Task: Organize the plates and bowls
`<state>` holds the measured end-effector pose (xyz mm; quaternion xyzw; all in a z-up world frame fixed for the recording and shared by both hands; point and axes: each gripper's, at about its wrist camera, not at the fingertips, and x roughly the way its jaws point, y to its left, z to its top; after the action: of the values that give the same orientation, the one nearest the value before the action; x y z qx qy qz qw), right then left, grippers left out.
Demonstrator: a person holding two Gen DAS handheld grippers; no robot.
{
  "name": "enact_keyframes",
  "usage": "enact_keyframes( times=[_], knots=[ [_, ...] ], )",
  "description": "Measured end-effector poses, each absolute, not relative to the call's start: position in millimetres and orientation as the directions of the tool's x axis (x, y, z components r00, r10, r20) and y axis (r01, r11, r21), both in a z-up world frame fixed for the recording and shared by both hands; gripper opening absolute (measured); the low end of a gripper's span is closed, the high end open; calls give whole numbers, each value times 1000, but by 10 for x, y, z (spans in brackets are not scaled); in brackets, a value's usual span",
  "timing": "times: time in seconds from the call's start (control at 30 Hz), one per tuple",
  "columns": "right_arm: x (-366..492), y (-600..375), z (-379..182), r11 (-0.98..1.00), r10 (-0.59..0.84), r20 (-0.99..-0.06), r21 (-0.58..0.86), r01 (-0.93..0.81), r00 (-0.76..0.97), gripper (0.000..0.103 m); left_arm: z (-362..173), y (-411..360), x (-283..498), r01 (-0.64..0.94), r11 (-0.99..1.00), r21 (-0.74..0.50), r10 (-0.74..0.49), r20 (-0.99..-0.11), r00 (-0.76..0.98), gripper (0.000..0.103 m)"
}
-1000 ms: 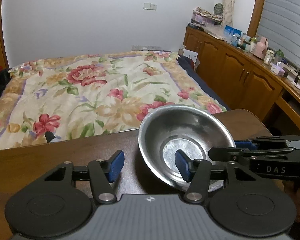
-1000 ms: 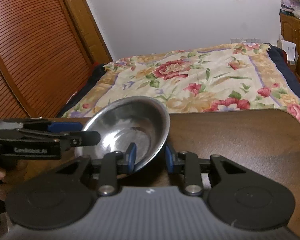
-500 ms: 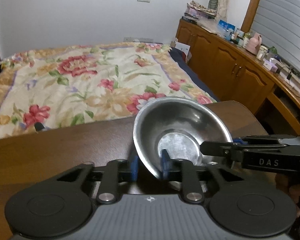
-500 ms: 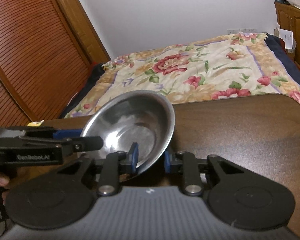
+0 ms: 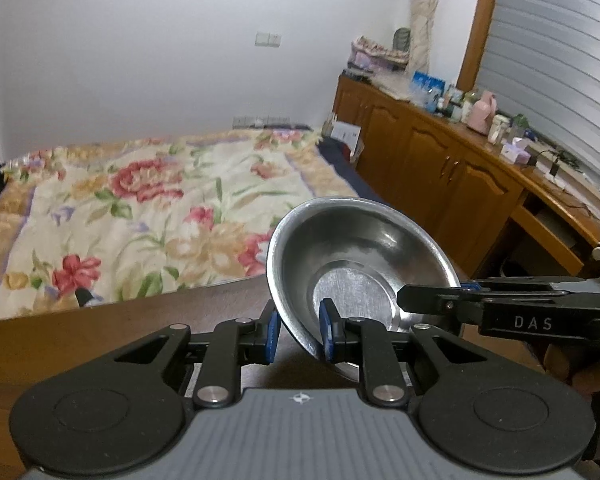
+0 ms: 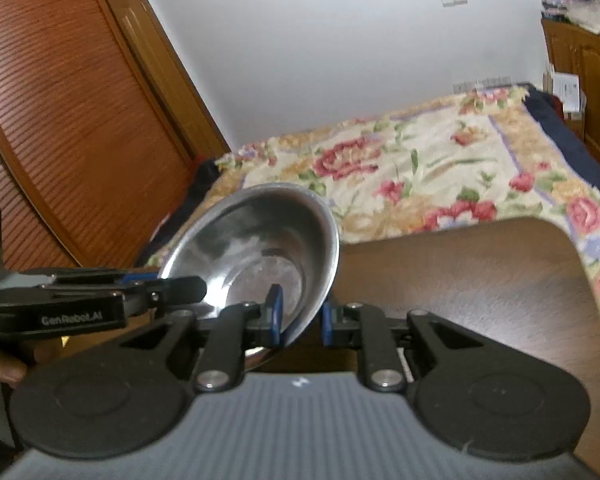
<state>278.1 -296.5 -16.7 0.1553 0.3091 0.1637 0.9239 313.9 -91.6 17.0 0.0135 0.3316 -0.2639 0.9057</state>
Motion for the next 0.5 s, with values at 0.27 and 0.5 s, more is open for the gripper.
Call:
enact_keyframes(
  times=[0.27,0.5],
  knots=[
    [2488,-2996,115,910,375,-476,351,-219,795,21,401,-913,2789,521,844,-129,-495,-564,661,23],
    [2304,-2998,184,919,362,-462,323,-227,810,21,436,-866,2532,532,839,-111,-498,-549,671,23]
  ],
)
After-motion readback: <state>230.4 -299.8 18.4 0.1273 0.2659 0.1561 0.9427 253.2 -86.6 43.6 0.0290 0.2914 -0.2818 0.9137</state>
